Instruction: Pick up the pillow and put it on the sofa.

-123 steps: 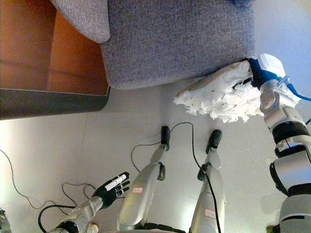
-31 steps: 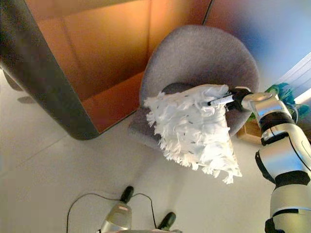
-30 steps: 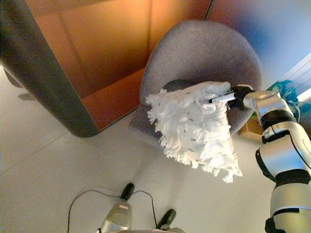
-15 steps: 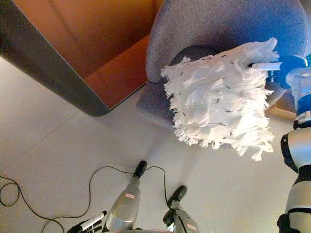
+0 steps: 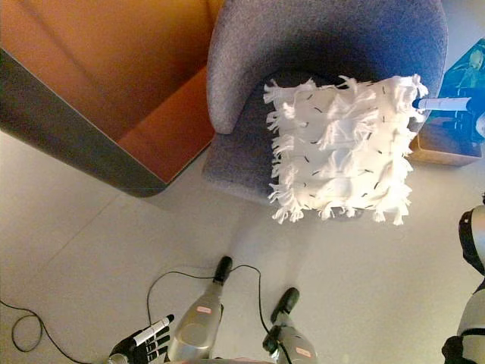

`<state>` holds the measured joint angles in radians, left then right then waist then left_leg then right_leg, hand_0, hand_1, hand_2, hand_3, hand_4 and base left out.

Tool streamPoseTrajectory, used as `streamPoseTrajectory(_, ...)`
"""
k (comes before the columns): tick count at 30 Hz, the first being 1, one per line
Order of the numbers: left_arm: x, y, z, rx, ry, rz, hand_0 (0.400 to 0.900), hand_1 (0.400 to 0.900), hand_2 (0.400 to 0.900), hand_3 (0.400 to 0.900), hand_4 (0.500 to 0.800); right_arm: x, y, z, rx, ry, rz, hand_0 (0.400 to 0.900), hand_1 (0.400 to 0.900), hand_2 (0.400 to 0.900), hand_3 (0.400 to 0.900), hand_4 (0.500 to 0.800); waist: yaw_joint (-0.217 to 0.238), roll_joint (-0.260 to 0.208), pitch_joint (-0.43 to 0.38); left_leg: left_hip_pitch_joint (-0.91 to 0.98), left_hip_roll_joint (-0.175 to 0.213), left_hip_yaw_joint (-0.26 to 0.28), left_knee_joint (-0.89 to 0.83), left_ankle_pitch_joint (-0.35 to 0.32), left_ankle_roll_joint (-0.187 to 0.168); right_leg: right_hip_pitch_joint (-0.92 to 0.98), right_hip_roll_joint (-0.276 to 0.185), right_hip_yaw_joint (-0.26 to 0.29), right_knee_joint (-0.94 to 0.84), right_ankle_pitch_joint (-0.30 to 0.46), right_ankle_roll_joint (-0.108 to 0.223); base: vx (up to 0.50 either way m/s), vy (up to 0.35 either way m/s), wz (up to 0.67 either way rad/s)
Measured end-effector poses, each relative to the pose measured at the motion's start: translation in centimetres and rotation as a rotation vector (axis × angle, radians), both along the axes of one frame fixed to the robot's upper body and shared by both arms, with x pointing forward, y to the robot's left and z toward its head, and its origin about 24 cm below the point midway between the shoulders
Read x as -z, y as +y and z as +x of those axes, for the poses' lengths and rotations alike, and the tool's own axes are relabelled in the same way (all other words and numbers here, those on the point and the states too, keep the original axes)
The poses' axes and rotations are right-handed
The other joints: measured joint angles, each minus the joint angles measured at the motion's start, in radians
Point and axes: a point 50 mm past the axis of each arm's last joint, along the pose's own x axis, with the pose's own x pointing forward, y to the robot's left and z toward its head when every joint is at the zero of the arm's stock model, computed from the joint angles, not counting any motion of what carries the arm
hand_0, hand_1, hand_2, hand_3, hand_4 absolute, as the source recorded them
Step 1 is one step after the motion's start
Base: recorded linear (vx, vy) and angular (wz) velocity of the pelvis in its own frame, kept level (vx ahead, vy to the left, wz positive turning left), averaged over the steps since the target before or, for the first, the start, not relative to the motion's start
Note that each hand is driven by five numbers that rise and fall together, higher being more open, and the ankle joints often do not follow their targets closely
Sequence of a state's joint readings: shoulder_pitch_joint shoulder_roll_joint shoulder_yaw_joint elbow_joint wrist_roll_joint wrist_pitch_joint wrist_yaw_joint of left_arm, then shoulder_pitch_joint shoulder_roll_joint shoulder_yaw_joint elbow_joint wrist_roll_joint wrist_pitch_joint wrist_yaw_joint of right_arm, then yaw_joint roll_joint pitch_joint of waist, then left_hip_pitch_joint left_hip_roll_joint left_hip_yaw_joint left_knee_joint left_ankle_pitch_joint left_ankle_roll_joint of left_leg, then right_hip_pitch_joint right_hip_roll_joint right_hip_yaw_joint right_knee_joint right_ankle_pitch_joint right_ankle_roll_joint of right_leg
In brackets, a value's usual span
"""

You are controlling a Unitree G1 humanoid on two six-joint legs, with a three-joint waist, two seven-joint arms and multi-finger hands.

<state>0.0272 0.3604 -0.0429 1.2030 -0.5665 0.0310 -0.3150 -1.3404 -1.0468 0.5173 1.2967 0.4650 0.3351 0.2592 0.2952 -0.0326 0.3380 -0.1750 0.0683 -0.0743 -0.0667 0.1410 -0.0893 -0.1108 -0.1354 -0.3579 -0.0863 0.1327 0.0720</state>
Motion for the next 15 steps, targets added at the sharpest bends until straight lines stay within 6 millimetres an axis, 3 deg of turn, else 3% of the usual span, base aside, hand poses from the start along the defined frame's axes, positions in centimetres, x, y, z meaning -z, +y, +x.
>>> streamPoseTrajectory(10, 0.2, -0.5, -0.1, 0.014, 0.018, -0.014, 0.900, 0.900, 0.900, 0.900, 0.800, 0.4, -0.4, -0.2, -0.036, -0.014, -0.009, 0.900, 0.900, 0.900, 0.900, 0.800, -0.048, 0.006, -0.019, 0.036, 0.001, 0.027, -0.012, 0.001, 0.005, 0.016, -0.001, 0.027, 0.000, 0.005, 0.003, 0.00, 0.006, -0.05)
streamPoseTrajectory(15, 0.2, -0.5, -0.2, 0.013, 0.021, -0.016, 0.900, 0.900, 0.900, 0.900, 0.800, 3.6, -1.2, -1.0, -0.064, 0.025, 0.002, 0.900, 0.900, 0.900, 0.900, 0.800, -0.060, 0.003, -0.056, 0.038, 0.001, 0.030, -0.012, -0.001, 0.006, 0.016, -0.001, 0.034, 0.000, 0.005, 0.003, 0.02, -0.013, -0.05)
